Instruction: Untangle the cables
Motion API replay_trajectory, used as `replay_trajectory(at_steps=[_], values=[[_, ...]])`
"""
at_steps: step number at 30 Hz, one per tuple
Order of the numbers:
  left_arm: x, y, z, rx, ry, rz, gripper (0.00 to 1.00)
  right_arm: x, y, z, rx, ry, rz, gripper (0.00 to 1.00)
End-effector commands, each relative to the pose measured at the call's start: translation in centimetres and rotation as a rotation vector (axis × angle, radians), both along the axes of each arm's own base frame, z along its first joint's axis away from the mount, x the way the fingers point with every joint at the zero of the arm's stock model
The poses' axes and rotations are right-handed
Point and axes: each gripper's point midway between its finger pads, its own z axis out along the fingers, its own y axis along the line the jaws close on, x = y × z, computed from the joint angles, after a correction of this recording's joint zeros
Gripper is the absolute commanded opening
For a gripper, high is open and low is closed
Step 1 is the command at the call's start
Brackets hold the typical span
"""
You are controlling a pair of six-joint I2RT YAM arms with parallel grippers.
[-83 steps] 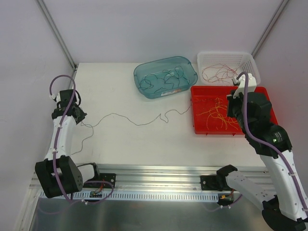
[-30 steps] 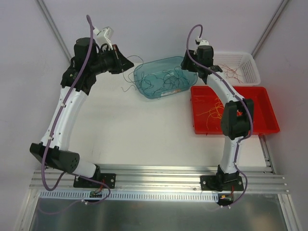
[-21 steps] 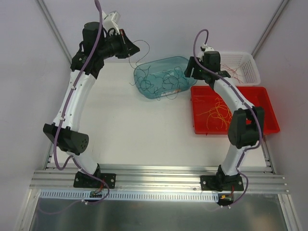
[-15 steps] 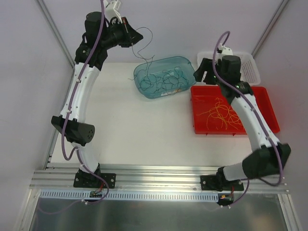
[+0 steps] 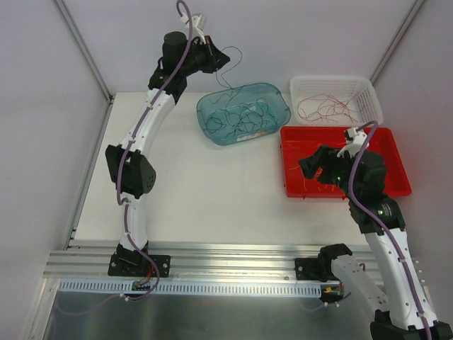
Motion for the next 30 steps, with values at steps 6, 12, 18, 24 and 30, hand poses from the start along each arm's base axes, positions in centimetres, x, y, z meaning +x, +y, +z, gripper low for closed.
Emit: replay_trajectory(at_steps=[6, 12, 18, 24, 30], values=[[5.0, -3.8, -14.0, -0.024, 0.201, -0.016, 0.0, -6.3, -0.9, -3.0, 0.009, 0.074, 0.02, 0.77], [4.7, -2.8, -18.4, 0.015, 0.293, 0.037, 0.07, -6.8, -0.9, -3.0, -0.011, 0.08, 0.037, 0.77], [3.3, -1.9, -20.4, 0.054, 0.368, 0.058, 0.2, -7.0, -0.9, -2.6, -0.008, 0.07, 0.046, 0.77], [2.4, -0.2, -20.3, 0.08, 0.415, 0.139, 0.45, -8.2, -1.5, -1.4, -0.04, 0.044, 0.044, 0.77], [1.2, 1.7, -15.0, 0.077, 0.333, 0.198, 0.71, -9.7, -3.4, 0.1, -0.104, 0.008, -0.013, 0.77]])
